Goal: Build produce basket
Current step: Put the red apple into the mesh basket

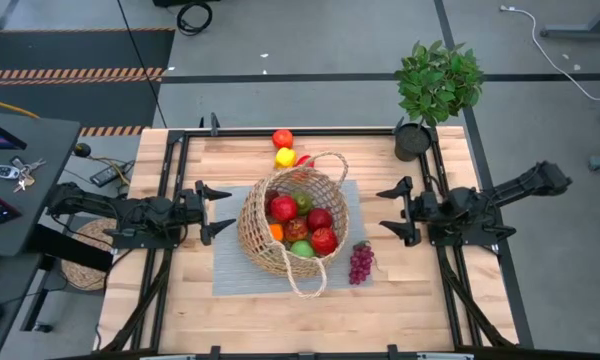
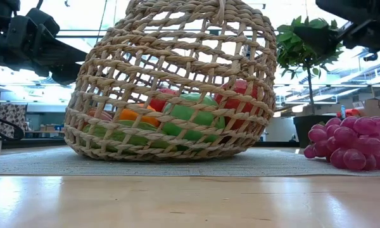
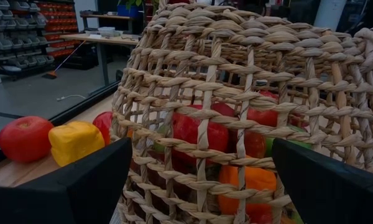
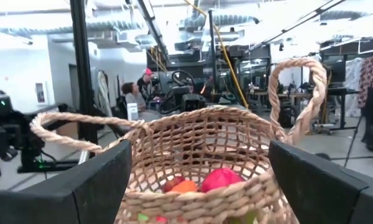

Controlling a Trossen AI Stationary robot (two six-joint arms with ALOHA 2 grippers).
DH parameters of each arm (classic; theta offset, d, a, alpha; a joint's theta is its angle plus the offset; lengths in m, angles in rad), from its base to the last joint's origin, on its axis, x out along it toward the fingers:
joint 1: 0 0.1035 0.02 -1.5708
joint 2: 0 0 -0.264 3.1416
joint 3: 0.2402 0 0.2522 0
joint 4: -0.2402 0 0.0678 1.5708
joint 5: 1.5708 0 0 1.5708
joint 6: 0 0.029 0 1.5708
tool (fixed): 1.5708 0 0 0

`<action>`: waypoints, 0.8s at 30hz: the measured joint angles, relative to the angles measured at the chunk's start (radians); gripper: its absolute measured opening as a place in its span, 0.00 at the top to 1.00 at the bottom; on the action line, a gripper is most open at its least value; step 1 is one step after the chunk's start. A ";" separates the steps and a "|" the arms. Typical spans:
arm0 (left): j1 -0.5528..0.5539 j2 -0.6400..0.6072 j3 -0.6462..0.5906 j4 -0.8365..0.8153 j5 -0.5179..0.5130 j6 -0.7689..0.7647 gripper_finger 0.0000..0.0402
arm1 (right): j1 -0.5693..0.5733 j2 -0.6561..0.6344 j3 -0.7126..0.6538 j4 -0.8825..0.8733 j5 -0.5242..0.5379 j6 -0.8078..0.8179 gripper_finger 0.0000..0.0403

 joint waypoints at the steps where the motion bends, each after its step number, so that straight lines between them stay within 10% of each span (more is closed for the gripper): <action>1: 0.000 0.000 0.000 0.000 0.000 0.000 0.02 | 0.000 -0.013 0.000 -0.014 -0.002 0.010 0.06; 24: 0.000 0.000 0.000 0.000 0.000 0.000 0.02 | -0.001 -0.037 0.001 -0.086 0.076 -0.141 0.06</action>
